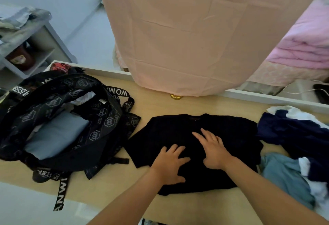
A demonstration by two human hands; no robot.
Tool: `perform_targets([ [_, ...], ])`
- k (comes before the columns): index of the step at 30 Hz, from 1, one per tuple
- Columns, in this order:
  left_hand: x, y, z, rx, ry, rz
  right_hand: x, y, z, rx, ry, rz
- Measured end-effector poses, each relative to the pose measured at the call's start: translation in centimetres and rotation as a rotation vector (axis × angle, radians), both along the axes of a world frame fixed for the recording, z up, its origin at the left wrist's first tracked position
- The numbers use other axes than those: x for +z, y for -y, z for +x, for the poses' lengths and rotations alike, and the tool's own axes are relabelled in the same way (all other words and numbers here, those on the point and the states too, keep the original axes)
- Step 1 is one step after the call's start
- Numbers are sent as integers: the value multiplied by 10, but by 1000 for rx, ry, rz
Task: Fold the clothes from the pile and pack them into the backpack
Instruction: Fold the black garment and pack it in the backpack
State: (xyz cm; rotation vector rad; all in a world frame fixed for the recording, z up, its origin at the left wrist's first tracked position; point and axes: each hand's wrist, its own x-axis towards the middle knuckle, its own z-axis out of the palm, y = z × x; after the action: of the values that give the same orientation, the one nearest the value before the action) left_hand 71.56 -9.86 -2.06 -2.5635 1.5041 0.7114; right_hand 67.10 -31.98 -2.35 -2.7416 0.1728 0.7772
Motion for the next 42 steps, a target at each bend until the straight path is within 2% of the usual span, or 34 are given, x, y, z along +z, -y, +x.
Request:
perform_targets([
  [1,-5,-3,-1,16,72,61,-2,5,-6,-19,-6,-18],
  [3,-8,-12,4,133,119,52,-5,13,-15,-64,39,-43],
  [8,-7,-29,26,499,89,-218,-11,21,-24,-170,139,25],
  [13,14,-28,49,936,-83,-382,-13,32,-19,-254,275,-118],
  [17,29,-19,68,1175,-240,-547,4,46,-10,-465,404,-101],
  [19,33,-15,79,1114,-298,-534,14,56,-5,-479,452,-53],
  [21,36,-15,90,956,-297,-417,18,67,-2,-280,412,3],
  [24,34,-15,104,756,-274,-236,8,74,-7,31,98,-66],
  [26,26,-15,111,680,-199,-187,-6,70,-14,122,35,-174],
  [31,20,-8,121,653,-188,-244,-15,64,-13,83,213,-200],
  [34,22,1,127,623,-179,-238,-1,72,1,-209,264,-77],
  [37,23,17,139,648,-163,-154,17,91,26,-442,303,-38],
  [40,17,32,147,649,17,-129,21,107,53,-541,338,-119],
  [42,8,34,146,570,233,-137,18,114,67,-522,346,-340],
])
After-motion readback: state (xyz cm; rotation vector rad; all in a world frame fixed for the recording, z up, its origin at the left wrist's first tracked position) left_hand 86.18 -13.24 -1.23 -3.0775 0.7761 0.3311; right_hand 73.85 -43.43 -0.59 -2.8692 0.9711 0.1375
